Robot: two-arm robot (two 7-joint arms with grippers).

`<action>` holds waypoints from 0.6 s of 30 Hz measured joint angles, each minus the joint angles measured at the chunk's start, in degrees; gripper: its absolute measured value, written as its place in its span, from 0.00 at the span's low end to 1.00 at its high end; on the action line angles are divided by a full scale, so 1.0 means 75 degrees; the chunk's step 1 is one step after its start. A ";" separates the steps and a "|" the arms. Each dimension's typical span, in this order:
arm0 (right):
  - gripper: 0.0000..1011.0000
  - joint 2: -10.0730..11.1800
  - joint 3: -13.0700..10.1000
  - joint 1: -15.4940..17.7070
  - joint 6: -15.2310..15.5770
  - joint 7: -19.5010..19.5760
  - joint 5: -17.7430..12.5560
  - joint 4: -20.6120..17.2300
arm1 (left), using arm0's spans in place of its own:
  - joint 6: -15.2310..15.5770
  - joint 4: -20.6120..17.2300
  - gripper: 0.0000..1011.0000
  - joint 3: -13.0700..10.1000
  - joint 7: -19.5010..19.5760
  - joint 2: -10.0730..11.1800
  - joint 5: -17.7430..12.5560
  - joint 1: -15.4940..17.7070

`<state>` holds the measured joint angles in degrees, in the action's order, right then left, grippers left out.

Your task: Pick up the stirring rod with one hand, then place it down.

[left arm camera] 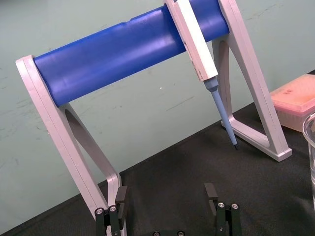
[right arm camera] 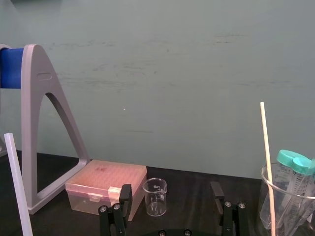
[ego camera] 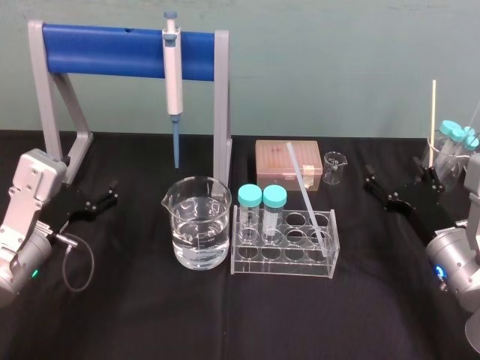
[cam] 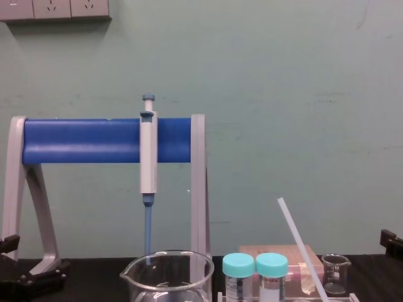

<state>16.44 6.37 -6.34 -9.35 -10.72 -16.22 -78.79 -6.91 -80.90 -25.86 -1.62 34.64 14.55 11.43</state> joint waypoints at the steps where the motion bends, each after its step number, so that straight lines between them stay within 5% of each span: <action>1: 0.99 0.0000 0.0000 0.0000 -0.0001 0.0000 -0.0001 0.0000 | 0.0000 0.0000 0.99 0.0000 0.0000 0.0000 0.0000 0.0000; 18: 0.99 0.0000 0.0000 0.0000 -0.0007 0.0000 -0.0008 0.0000 | 0.0000 0.0000 0.99 0.0000 0.0000 0.0000 0.0000 0.0000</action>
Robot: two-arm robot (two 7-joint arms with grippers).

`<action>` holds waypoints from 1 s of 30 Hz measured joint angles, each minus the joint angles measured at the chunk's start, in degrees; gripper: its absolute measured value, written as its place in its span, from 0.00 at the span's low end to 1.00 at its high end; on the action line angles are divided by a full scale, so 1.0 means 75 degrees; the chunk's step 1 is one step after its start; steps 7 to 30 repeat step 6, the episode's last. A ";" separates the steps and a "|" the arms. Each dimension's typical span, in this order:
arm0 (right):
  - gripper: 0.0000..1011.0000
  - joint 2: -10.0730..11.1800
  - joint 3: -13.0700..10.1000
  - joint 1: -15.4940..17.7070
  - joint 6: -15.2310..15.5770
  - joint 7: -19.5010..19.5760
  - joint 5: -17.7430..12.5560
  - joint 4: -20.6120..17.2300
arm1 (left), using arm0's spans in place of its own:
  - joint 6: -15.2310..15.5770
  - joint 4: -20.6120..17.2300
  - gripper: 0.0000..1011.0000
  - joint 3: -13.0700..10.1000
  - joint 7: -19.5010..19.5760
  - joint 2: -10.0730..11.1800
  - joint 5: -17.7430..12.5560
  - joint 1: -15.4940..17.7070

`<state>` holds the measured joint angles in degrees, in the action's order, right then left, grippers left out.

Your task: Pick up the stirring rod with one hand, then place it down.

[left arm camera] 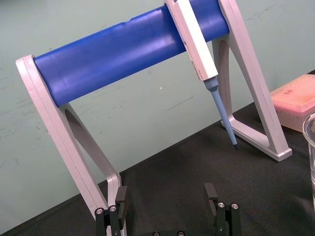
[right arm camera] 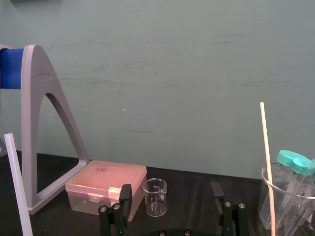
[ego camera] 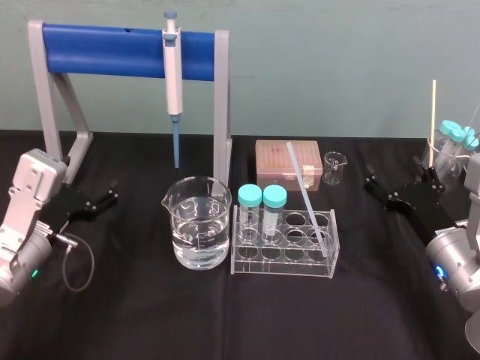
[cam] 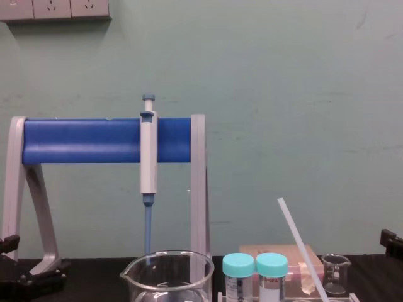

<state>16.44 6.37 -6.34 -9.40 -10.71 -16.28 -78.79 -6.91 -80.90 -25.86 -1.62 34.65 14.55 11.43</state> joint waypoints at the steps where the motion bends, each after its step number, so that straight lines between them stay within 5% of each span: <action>1: 0.99 0.0000 0.0000 0.0000 0.0000 0.0000 0.0000 0.0000 | 0.0000 0.0000 0.99 0.0000 0.0000 0.0000 0.0000 0.0000; 30: 0.99 0.0000 0.0000 0.0000 0.0000 0.0000 0.0000 0.0000 | 0.0000 0.0000 0.99 0.0000 0.0000 0.0000 0.0000 0.0000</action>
